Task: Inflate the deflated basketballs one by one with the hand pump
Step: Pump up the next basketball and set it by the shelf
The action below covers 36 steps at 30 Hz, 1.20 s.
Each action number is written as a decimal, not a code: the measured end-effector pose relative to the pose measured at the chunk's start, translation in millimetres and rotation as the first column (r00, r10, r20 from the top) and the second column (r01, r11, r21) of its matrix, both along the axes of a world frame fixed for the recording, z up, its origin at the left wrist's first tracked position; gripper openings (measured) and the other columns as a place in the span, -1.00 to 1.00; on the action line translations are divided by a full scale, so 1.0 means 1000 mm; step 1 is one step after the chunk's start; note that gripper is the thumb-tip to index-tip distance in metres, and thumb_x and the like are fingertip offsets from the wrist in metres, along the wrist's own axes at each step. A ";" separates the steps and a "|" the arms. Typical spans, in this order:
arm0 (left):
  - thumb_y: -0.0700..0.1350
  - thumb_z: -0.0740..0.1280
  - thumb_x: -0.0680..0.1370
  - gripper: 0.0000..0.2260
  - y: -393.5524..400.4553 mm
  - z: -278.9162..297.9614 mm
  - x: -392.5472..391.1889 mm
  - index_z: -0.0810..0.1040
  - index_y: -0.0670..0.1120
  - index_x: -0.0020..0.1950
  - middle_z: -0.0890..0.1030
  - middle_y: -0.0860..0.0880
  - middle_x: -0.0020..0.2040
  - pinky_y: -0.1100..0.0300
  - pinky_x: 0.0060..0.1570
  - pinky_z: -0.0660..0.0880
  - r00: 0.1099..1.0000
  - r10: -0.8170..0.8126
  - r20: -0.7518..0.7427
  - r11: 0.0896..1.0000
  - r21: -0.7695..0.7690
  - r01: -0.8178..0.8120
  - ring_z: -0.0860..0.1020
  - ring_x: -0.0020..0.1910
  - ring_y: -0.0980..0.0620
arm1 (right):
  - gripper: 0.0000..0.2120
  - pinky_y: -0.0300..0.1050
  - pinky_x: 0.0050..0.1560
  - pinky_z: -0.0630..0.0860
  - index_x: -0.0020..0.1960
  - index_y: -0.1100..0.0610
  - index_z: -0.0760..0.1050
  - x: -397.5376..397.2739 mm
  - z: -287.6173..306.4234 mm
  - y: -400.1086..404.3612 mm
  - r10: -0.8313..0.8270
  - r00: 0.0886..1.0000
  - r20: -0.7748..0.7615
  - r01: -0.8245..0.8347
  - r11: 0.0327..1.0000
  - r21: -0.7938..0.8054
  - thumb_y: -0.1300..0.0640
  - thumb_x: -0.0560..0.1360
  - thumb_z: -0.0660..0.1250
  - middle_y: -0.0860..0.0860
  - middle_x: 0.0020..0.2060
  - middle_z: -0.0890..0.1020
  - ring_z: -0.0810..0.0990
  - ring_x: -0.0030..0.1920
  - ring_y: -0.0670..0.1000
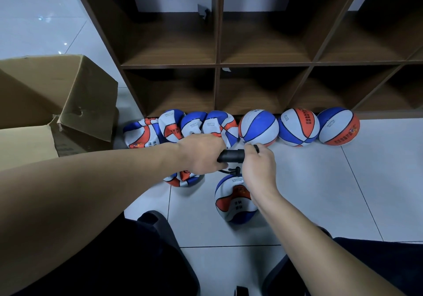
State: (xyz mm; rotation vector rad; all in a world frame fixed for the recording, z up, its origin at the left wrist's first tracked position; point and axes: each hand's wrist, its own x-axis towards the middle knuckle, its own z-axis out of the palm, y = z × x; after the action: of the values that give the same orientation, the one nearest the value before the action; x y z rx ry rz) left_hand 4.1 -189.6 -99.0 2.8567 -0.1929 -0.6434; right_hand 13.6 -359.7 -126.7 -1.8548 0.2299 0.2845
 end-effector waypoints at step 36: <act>0.15 0.35 0.65 -0.75 -0.001 0.003 -0.005 0.57 0.02 -0.12 0.60 0.01 -0.28 0.13 -0.36 0.34 0.996 0.046 0.069 0.999 -0.001 -0.047 0.59 -0.28 -0.04 | -0.71 -0.10 -0.29 0.32 -0.21 0.07 0.36 0.009 0.015 -0.010 -0.017 0.999 -0.044 0.019 0.999 0.036 0.10 0.68 0.24 -0.05 -0.34 0.40 0.35 -0.34 0.00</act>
State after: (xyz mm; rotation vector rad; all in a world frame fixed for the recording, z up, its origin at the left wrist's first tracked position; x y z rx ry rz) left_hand -0.6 -190.2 -95.8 2.8773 -0.1364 -0.5358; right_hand 22.7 -370.1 -111.5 -1.8112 0.2698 0.3155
